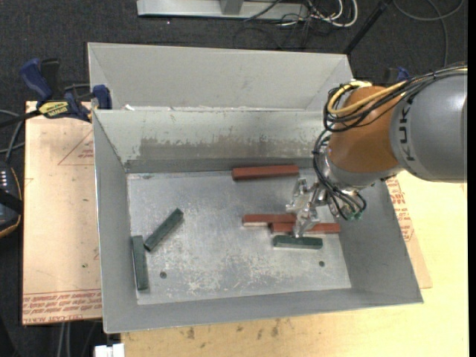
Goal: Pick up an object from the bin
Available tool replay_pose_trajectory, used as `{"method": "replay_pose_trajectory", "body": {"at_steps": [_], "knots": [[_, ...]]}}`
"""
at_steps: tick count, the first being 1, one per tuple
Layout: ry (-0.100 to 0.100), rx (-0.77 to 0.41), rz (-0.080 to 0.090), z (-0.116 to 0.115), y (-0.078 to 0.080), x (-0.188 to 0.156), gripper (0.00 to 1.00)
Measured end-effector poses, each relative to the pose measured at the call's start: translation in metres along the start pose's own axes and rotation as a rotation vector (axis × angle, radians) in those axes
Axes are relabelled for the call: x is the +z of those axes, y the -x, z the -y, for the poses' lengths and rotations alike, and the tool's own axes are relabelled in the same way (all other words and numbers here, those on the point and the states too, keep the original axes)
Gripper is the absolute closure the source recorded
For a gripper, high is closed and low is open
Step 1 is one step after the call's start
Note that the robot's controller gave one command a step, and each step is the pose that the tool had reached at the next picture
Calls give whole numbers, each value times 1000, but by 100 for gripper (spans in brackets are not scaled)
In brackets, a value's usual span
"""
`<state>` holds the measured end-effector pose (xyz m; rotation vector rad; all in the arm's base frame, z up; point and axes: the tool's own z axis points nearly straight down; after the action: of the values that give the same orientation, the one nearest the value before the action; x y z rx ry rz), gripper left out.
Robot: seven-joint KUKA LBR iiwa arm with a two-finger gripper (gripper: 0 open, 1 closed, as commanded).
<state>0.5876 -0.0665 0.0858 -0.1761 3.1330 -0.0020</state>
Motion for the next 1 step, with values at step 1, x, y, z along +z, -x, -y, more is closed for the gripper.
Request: {"method": "replay_pose_trajectory", "body": {"at_steps": [1], "knots": [[0, 1, 6, -1, 0, -16, 100]]}}
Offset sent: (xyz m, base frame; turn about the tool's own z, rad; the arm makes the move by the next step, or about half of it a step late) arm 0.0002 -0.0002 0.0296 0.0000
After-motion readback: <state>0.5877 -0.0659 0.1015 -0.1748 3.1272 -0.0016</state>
